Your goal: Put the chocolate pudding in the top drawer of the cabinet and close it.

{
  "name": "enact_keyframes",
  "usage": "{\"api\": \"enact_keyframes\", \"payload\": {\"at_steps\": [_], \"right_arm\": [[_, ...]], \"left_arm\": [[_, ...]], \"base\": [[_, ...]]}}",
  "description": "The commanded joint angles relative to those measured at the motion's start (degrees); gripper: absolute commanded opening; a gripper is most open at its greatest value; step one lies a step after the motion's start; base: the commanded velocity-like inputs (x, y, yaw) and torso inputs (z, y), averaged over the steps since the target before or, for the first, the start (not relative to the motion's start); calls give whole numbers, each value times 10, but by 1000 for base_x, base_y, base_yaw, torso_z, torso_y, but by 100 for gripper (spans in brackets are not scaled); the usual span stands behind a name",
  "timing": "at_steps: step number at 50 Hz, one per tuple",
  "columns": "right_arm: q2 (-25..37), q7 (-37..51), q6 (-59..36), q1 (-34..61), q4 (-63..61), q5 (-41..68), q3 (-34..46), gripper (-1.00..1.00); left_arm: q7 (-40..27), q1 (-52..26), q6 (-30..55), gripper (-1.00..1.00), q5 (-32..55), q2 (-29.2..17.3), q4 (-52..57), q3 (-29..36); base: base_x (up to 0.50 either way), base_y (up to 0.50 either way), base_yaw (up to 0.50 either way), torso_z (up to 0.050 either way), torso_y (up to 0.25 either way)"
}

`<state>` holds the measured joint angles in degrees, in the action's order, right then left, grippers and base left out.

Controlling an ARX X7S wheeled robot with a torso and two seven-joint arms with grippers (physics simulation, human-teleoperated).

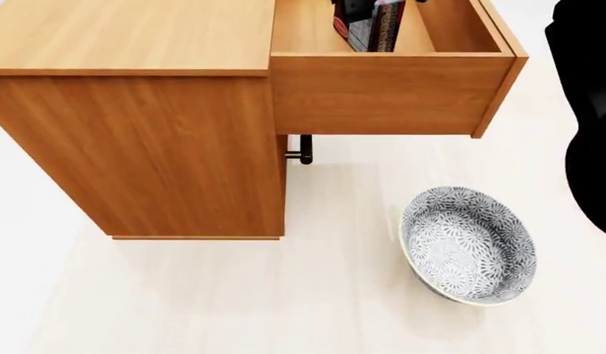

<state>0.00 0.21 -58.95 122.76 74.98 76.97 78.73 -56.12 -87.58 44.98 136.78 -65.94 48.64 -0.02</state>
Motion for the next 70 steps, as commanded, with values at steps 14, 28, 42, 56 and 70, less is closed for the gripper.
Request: {"api": "enact_keyframes", "payload": {"at_steps": [14, 28, 42, 56, 70], "right_arm": [[0, -4, 6, 7, 0, 23, 27, 100], [0, -10, 0, 14, 0, 3, 6, 100], [0, -30, -7, 21, 0, -48, -40, 100], [0, -87, 14, 21, 0, -280, -248, 100], [23, -128, 117, -45, 0, -683, -634, 100]], "left_arm": [[-1, -10, -1, 100, 2, 1, -1, 4], [-13, -38, -9, 100, 17, 1, -1, 23], [-4, -9, -6, 100, 7, 1, 2, 1], [10, 45, -2, 100, -7, 2, 8, -45], [11, 63, -3, 100, -9, 4, 10, -60]], "base": [[0, 0, 0, 0, 0], [0, 0, 0, 0, 13], [0, 0, 0, 0, 175], [0, 0, 0, 0, 250], [0, 0, 0, 0, 250]]}}
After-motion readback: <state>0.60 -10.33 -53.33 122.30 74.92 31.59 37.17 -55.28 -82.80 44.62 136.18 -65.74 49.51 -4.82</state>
